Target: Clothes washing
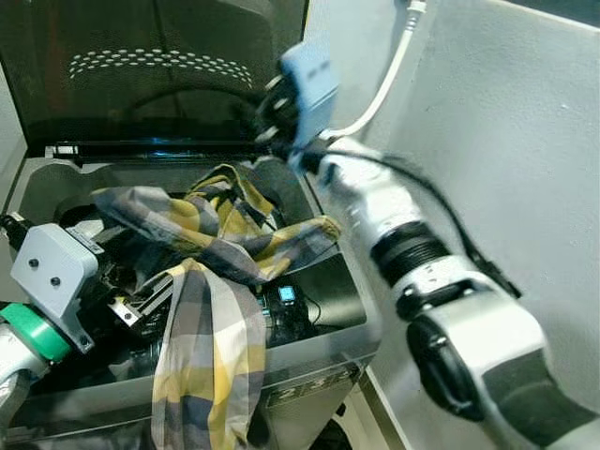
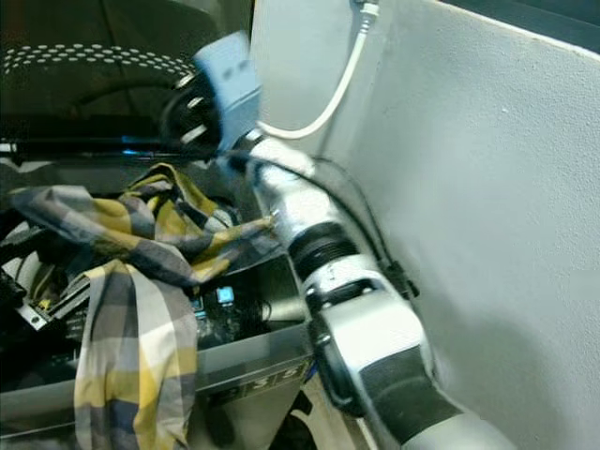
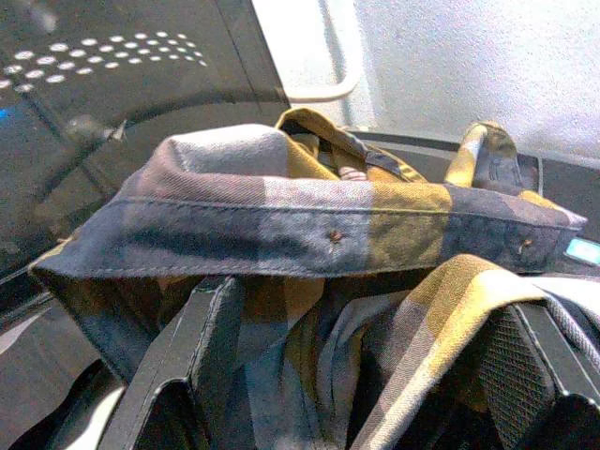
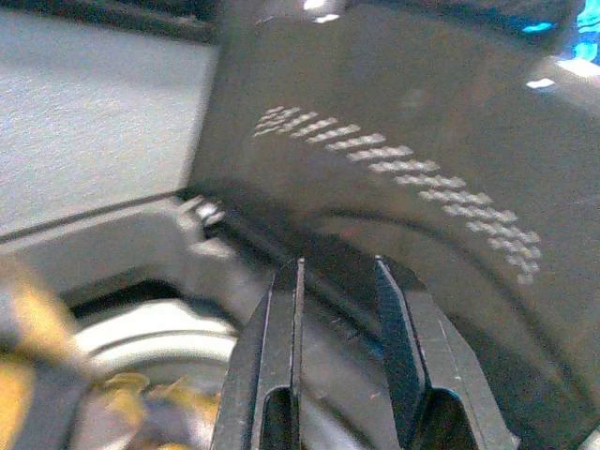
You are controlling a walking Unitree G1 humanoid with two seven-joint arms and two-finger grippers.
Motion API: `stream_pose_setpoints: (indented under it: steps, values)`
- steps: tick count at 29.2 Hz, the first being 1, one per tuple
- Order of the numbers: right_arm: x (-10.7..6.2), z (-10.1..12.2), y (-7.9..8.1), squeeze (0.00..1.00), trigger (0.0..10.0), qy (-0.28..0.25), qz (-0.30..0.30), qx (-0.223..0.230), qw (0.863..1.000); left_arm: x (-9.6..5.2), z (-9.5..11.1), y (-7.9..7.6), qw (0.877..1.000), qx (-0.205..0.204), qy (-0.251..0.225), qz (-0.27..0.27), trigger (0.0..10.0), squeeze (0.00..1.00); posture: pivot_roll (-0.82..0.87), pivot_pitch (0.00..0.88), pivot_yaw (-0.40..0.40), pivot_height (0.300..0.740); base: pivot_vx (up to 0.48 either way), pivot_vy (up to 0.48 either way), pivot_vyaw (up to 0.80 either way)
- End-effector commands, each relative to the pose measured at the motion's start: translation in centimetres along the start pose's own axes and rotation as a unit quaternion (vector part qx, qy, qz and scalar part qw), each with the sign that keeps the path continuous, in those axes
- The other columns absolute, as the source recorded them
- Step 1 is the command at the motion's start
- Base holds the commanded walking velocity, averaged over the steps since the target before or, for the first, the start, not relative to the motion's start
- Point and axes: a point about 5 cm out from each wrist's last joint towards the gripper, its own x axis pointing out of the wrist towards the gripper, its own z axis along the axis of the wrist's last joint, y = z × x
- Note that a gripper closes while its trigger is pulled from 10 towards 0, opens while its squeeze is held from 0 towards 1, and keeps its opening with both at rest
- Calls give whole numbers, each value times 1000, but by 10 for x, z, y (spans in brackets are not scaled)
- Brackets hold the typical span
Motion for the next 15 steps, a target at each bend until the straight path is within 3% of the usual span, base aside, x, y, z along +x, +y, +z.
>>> stream_pose_setpoints:
  steps: [1,2,3,4,7,10,15]
  values:
    - [-5,-11,6,0,10000,26,45,-2,999,-1,1,-2,1000,4,-2,-9,10000,0,71,32,-95,740,0,0,0]
    - [-10,-17,9,0,10000,39,73,-10,997,-2,1,-2,1000,4,-2,-9,10000,0,71,32,-95,740,0,0,0]
    - [-17,-24,11,773,10000,50,97,-14,994,-3,1,-1,1000,8,1,-9,10000,0,74,30,-97,740,0,0,0]
    - [-25,-32,13,1000,10000,61,110,-11,992,-5,2,1,1000,11,3,-7,10000,0,76,29,-98,740,0,0,0]
    - [-39,-44,15,1000,10000,79,126,-10,989,-9,3,4,1000,9,6,-4,10000,0,75,25,-97,740,0,0,0]
    - [-58,-55,23,1000,10000,101,175,-15,979,-17,6,6,1000,-21,7,-13,10000,0,79,24,-97,740,0,0,0]
    - [-77,-58,31,1000,10000,104,232,-8,967,-28,3,6,998,-27,41,-39,10000,0,83,23,-93,740,0,0,0]
